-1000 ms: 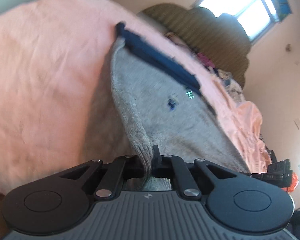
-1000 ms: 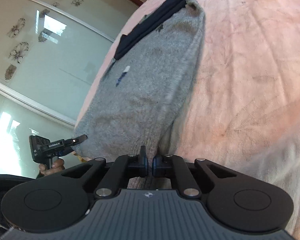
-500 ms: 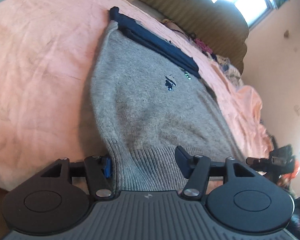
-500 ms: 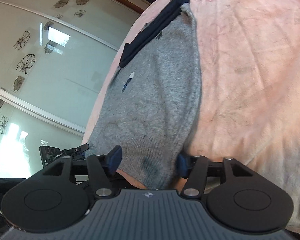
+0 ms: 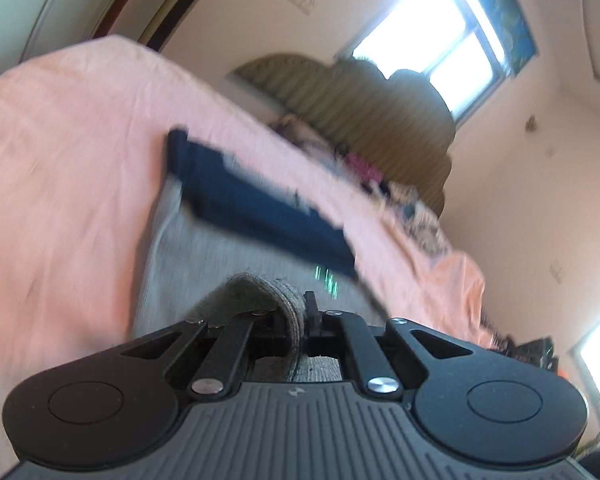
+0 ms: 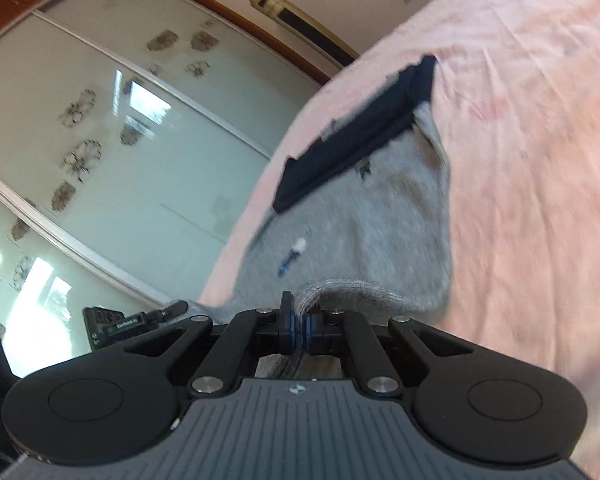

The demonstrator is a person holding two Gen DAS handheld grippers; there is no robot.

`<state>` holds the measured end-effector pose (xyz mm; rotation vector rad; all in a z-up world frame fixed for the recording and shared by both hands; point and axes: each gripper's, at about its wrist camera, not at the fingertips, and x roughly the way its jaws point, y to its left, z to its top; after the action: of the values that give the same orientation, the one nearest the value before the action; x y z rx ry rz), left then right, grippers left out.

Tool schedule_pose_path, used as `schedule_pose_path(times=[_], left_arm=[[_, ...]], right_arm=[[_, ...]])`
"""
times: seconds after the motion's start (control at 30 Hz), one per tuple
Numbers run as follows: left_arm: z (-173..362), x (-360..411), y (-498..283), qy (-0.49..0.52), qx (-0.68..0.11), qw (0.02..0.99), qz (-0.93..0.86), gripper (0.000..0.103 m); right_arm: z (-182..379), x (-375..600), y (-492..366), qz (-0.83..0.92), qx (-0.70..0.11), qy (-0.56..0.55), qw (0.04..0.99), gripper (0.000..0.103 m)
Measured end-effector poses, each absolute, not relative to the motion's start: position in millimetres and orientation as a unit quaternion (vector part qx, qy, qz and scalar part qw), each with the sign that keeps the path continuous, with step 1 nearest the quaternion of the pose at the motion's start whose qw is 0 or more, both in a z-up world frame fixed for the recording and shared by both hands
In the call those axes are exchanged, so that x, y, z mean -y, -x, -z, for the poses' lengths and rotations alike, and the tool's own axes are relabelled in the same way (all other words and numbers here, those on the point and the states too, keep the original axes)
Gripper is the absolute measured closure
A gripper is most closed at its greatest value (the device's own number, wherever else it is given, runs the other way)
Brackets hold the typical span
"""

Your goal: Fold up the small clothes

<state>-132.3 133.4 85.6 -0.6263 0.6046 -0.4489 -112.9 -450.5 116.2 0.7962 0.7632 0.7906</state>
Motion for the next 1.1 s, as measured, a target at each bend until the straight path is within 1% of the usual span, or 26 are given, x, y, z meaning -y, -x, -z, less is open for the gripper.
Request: schedule_pose_path(times=[0.1, 0.2, 0.27, 0.37, 0.43, 0.47, 0.5, 0.53, 0.6, 0.63, 0.67, 0.7, 0.8, 0.87, 1.0, 1.1], left_arm=[[-95.4, -137.8, 61.9, 0.318, -0.261, 0.889, 0.202, 0.098], [-98.8, -140.3, -18.9, 0.327, -0.247, 0.895, 0.176, 0.098], [-91.8, -139.7, -72.8, 0.326, -0.252, 0.899, 0.150, 0.098], [-72.4, -132.4, -143.1, 0.300, -0.287, 0.905, 0.092, 0.098], [-59.7, -128.4, -175.9, 0.283, -0.314, 0.903, 0.075, 0.094], [-56.8, -127.8, -185.2, 0.282, -0.328, 0.899, 0.066, 0.089], [-55.4, -128.5, -188.0, 0.283, -0.330, 0.898, 0.064, 0.079], [-56.0, -129.4, -187.9, 0.281, -0.326, 0.900, 0.068, 0.070], [-61.0, -137.1, -176.7, 0.278, -0.303, 0.909, 0.064, 0.012], [-65.0, -140.9, -169.1, 0.276, -0.279, 0.919, 0.050, 0.007], [-68.9, -143.3, -159.9, 0.269, -0.257, 0.927, 0.038, 0.005], [-74.1, -147.4, -153.4, 0.262, -0.244, 0.933, 0.033, 0.005], [-82.1, -143.0, -141.8, 0.216, -0.240, 0.946, 0.033, 0.005], [-85.0, -123.9, -135.3, 0.133, -0.244, 0.960, 0.048, 0.006], [-76.0, -64.2, -112.0, -0.047, -0.259, 0.951, 0.164, 0.006], [-49.6, -21.7, -112.3, -0.161, -0.299, 0.920, 0.197, 0.006]], right_arm=[[-126.7, 444.7, 47.3, -0.364, -0.313, -0.383, 0.789, 0.092], [-123.2, 439.8, -31.7, -0.339, -0.299, -0.405, 0.795, 0.092], [-112.0, 435.0, -83.6, -0.316, -0.306, -0.424, 0.791, 0.092], [-85.2, 423.6, -158.5, -0.271, -0.334, -0.438, 0.789, 0.091], [-56.4, 420.0, -197.0, -0.236, -0.359, -0.459, 0.778, 0.085], [-46.2, 420.0, -208.4, -0.213, -0.366, -0.463, 0.778, 0.075], [-38.6, 419.0, -216.4, -0.193, -0.373, -0.462, 0.781, 0.065], [-33.4, 417.0, -221.4, -0.183, -0.378, -0.459, 0.783, 0.048], [-33.3, 414.3, -219.4, -0.193, -0.363, -0.459, 0.788, 0.044], [-36.7, 414.6, -216.3, -0.199, -0.354, -0.456, 0.792, 0.039], [-42.2, 415.9, -211.3, -0.202, -0.343, -0.448, 0.800, 0.032], [-49.3, 417.3, -205.4, -0.202, -0.331, -0.436, 0.812, 0.031], [-64.8, 421.0, -193.8, -0.210, -0.320, -0.403, 0.831, 0.029], [-69.9, 420.9, -192.3, -0.218, -0.327, -0.391, 0.832, 0.029], [-72.2, 408.1, -195.3, -0.255, -0.391, -0.367, 0.805, 0.027], [-69.0, 389.7, -192.0, -0.276, -0.435, -0.346, 0.784, 0.017]])
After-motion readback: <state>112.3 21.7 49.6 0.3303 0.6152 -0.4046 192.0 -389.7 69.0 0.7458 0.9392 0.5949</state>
